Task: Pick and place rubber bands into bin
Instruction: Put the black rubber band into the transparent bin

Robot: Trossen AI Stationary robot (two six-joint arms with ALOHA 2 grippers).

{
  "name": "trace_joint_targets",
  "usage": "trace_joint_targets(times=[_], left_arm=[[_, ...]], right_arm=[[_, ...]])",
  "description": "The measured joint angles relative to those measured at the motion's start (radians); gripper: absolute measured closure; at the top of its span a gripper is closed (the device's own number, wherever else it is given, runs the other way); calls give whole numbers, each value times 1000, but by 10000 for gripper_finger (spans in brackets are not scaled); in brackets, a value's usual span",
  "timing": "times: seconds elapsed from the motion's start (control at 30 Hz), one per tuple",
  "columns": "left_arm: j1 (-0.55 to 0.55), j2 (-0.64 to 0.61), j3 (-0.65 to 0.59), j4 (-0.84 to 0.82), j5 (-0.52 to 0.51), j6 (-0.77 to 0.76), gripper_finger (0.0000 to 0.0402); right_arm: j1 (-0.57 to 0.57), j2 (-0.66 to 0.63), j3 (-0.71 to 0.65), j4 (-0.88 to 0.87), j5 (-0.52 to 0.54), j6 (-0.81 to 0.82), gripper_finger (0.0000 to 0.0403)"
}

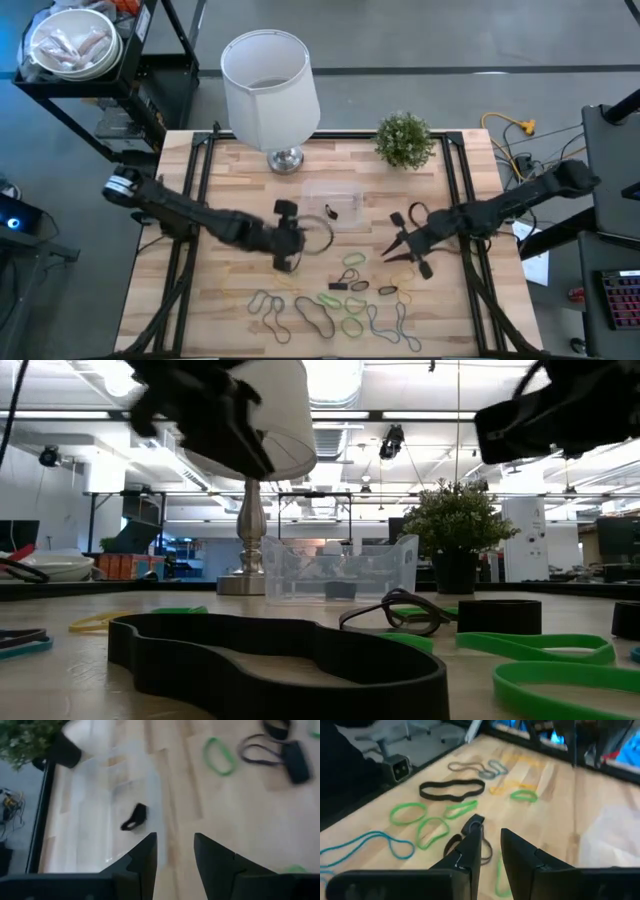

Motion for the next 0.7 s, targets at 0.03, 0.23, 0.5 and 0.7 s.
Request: trace_joint_targets(times=[0.03,0.23,0.5,0.7], left_arm=[[-32,-5,0,-15,-28,-14,288],[-191,-9,-3,-43,-185,-56,288],[-320,-19,-36,-83,-269,-125,288],[-350,-41,-68,-78,-302,-129,288]], right_arm=[[25,45,26,-16,30,11,335],[145,305,257,-226,201,80,335],[183,560,499,-541,320,227,335],[218,633,558,-580,320,280,335]])
